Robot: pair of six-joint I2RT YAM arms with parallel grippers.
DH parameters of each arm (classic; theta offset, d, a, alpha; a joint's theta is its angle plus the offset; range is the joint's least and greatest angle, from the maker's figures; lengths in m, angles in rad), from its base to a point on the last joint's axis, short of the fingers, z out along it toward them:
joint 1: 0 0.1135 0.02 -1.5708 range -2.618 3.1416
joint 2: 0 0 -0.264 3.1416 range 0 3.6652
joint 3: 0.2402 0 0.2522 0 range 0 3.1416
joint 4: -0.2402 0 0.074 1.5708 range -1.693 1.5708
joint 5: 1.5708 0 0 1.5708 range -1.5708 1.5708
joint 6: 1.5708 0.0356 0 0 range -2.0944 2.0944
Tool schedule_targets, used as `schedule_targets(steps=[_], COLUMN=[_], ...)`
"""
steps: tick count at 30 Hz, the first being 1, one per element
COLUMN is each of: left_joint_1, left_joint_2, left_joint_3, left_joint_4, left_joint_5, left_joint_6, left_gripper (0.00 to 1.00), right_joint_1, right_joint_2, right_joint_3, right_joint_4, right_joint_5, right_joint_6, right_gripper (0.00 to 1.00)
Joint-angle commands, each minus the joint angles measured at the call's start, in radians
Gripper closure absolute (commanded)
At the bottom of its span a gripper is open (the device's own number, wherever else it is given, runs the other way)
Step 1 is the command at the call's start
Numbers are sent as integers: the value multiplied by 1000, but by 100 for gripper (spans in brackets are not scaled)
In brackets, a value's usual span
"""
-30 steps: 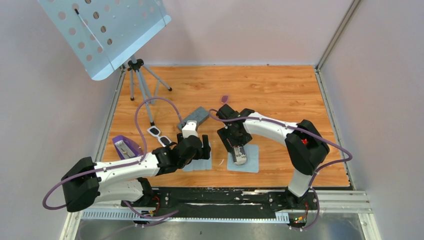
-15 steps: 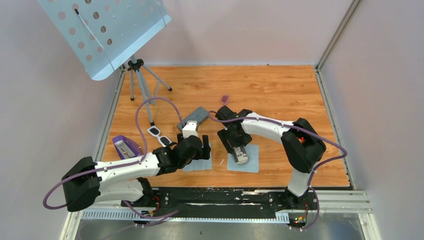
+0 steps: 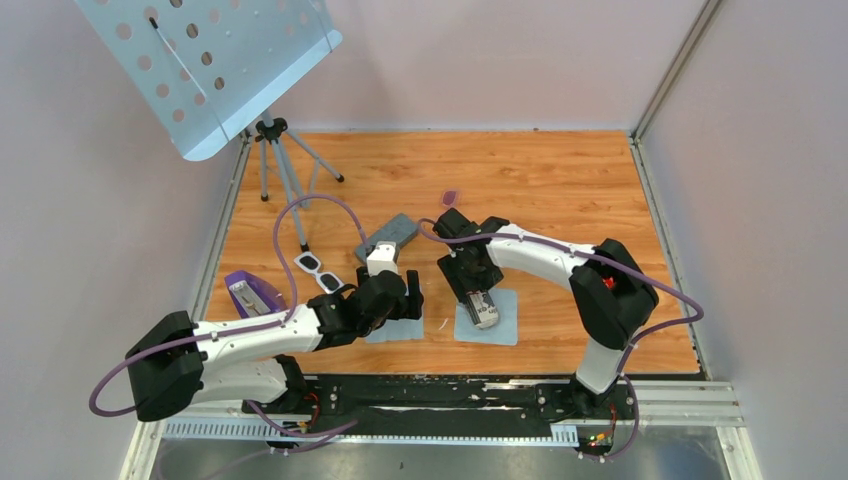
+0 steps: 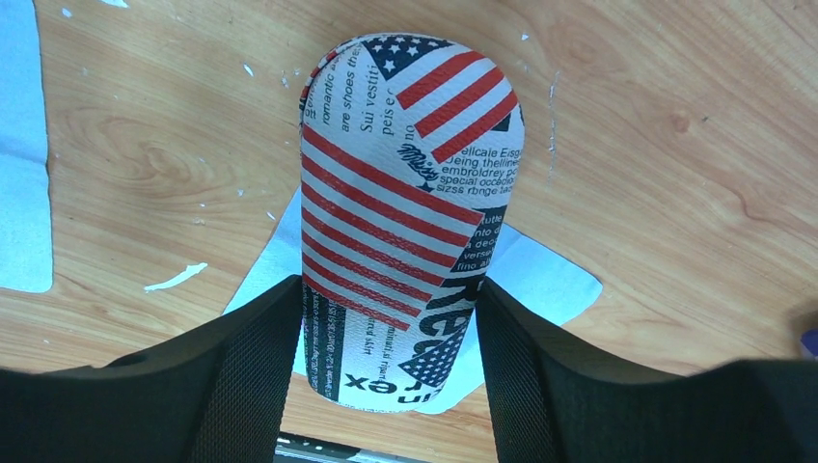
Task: Organize the sunglasses
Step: Pick up the sunglasses case from the center of the board.
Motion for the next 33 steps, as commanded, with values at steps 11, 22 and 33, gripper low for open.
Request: schedule_targets(steps=[11, 22, 33], left_joint_1=[-3, -3, -3], left_joint_2=[9, 19, 17], left_joint_3=[24, 25, 16], left_joint_4=[21, 25, 29], left_joint_5=[0, 5, 4], left_joint_6=[-6, -3, -7], left_gripper=[16, 15, 15], right_joint_1=[-17, -17, -17], right_joint_2=[9, 14, 30], right_joint_3=[-15, -18, -15], right_joint_4=[-6, -4, -2], right_joint_5=[-32, -39, -39], right_joint_6=[-5, -10, -12], right_gripper=[33, 26, 33])
